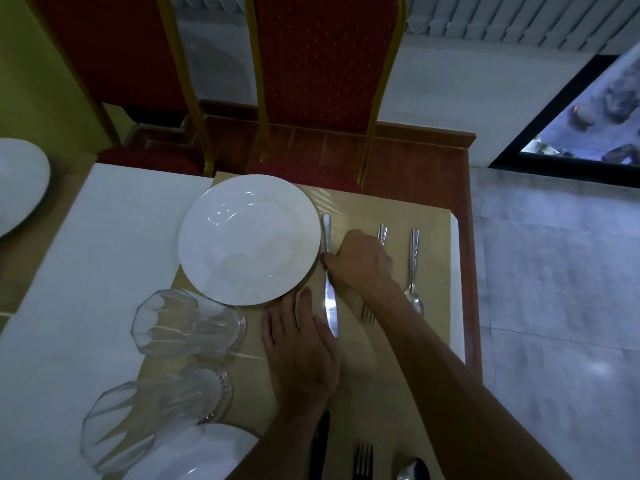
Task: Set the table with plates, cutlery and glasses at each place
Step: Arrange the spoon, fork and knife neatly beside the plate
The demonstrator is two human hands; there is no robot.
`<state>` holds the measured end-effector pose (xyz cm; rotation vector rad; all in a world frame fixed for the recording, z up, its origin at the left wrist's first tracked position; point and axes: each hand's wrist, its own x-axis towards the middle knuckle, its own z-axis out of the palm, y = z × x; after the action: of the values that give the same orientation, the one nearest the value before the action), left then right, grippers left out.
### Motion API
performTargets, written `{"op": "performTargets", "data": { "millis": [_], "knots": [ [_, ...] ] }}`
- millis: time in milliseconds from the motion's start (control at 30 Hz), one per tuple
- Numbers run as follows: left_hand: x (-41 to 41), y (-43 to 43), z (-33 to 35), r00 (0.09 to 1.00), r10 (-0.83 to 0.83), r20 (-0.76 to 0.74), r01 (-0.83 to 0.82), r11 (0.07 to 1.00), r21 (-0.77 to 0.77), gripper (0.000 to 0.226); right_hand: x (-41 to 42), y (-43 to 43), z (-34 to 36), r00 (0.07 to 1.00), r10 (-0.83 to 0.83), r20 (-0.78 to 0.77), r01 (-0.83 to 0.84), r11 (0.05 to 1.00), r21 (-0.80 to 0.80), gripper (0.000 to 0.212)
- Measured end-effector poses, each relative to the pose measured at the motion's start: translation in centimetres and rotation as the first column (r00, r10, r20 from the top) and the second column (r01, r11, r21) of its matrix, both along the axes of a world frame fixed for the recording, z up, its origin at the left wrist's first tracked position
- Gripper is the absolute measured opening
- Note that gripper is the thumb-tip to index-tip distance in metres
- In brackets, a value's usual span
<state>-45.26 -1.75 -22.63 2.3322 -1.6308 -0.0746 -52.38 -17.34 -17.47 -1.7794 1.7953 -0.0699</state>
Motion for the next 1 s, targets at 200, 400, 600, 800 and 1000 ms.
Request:
{"op": "performTargets", "data": {
  "millis": [200,400,600,800,1000],
  "knots": [
    [-0.02,-0.02,0.34,1.0,-0.009,0.003,0.009,1.0,0.002,0.054,-0.2,-0.35,0.04,0.999,-0.028,0.027,0.028,0.999,0.022,0.035],
    [0.04,-0.13,0.39,0.999,0.01,-0.03,-0.01,1.0,-0.022,0.051,-0.37,-0.35,-0.22,0.998,-0.027,0.058,0.025,0.999,0.038,0.027],
    [0.08,-0.16,0.33,0.999,0.018,-0.046,-0.019,1.0,-0.012,0.054,-0.24,-0.26,-0.4,0.999,-0.005,0.052,0.003,1.0,0.025,0.028],
    [0.06,-0.07,0.13,1.0,0.002,-0.014,-0.002,1.0,-0.029,0.051,0.0,-0.2,-0.46,0.998,-0.02,0.058,0.019,1.0,0.011,0.03],
    [0.03,-0.03,-0.13,1.0,0.002,-0.013,-0.002,0.998,-0.058,0.051,-0.05,-0.18,-0.36,0.998,-0.021,0.056,0.021,1.0,0.002,0.031]
  ]
}}
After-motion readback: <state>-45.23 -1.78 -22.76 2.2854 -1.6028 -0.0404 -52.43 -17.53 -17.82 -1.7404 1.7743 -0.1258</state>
